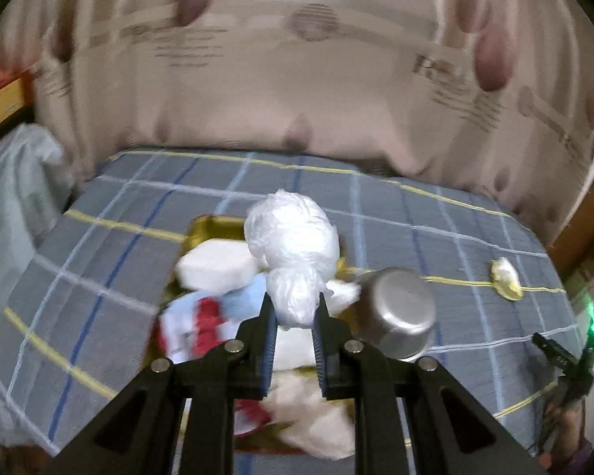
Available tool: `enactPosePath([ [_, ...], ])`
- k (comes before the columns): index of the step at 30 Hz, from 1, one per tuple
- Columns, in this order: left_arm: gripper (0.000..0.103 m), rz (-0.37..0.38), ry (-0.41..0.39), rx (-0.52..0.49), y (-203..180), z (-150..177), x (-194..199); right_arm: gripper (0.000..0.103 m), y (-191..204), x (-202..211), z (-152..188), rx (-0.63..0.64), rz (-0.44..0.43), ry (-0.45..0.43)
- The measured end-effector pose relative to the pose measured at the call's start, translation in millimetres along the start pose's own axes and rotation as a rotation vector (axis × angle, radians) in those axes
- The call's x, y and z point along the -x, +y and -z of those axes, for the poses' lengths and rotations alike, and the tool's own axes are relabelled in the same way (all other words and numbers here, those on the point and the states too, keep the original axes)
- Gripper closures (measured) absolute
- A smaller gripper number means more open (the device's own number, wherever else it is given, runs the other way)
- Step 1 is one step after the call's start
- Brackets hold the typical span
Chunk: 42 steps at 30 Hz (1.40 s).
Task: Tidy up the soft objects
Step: 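Carry the plastic bag over the gold tray with the left gripper, then lower the bag into the tray and open left while right grasps the yellow-edged cloth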
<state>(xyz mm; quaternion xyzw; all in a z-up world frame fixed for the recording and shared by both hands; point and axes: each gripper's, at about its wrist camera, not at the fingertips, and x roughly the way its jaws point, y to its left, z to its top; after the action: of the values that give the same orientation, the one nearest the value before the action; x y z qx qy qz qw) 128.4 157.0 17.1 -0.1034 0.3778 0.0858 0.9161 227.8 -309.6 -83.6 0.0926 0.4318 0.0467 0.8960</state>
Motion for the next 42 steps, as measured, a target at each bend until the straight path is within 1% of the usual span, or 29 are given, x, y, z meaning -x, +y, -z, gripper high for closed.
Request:
enactPosePath([
  [3, 0.086, -0.037, -0.011, 0.012, 14, 10, 5, 0.005, 2, -1, 1, 0.008, 0.011, 0.004],
  [8, 0.086, -0.039, -0.017, 0.039, 28, 28, 10, 0.003, 5, -2, 0, 0.023, 0.034, 0.014],
  [12, 0.086, -0.054, -0.039, 0.045, 29, 40, 10, 0.001, 10, -5, 0, 0.048, 0.06, 0.03],
  [16, 0.086, -0.068, -0.055, 0.054, 30, 48, 6, 0.0, 14, -6, -2, 0.072, 0.08, 0.051],
  [19, 0.086, -0.069, -0.058, 0.065, 35, 51, 4, 0.001, 17, -4, -17, 0.031, 0.019, 0.074],
  [23, 0.086, -0.079, -0.065, 0.059, 39, 52, 5, 0.001, 33, -11, -53, -0.011, -0.011, 0.105],
  [24, 0.086, -0.076, -0.061, 0.06, 40, 52, 4, 0.001, 38, -16, -65, -0.025, -0.021, 0.122],
  [26, 0.086, -0.066, -0.061, 0.068, 43, 52, 4, 0.001, 47, -28, -79, -0.038, -0.029, 0.156],
  [28, 0.086, -0.061, -0.052, 0.069, 45, 53, 2, 0.001, 57, -42, -91, -0.044, -0.025, 0.186],
  [30, 0.086, -0.053, -0.049, 0.071, 46, 53, 1, 0.001, 63, -52, -97, -0.051, 0.0, 0.194],
  [33, 0.086, -0.047, -0.046, 0.071, 47, 53, 1, 0.001, 69, -67, -103, -0.041, 0.057, 0.213],
  [34, 0.086, -0.045, -0.048, 0.072, 47, 53, 2, 0.001, 70, -73, -104, -0.047, 0.059, 0.228],
  [37, 0.085, -0.04, -0.048, 0.066, 47, 52, 1, 0.001, 71, -82, -106, -0.052, 0.079, 0.234],
  [38, 0.085, -0.042, -0.049, 0.066, 47, 52, 1, 0.006, 73, -86, -106, -0.045, 0.076, 0.241],
  [39, 0.085, -0.041, -0.049, 0.066, 47, 52, 1, 0.022, 75, -89, -105, -0.034, 0.079, 0.246],
  [40, 0.085, -0.039, -0.048, 0.067, 47, 52, 1, 0.025, 76, -92, -105, -0.021, 0.09, 0.251],
  [41, 0.085, -0.038, -0.047, 0.067, 47, 52, 1, 0.031, 79, -91, -105, 0.0, 0.095, 0.236],
  [42, 0.085, -0.039, -0.047, 0.068, 47, 52, 1, 0.039, 81, -91, -104, 0.015, 0.089, 0.233],
])
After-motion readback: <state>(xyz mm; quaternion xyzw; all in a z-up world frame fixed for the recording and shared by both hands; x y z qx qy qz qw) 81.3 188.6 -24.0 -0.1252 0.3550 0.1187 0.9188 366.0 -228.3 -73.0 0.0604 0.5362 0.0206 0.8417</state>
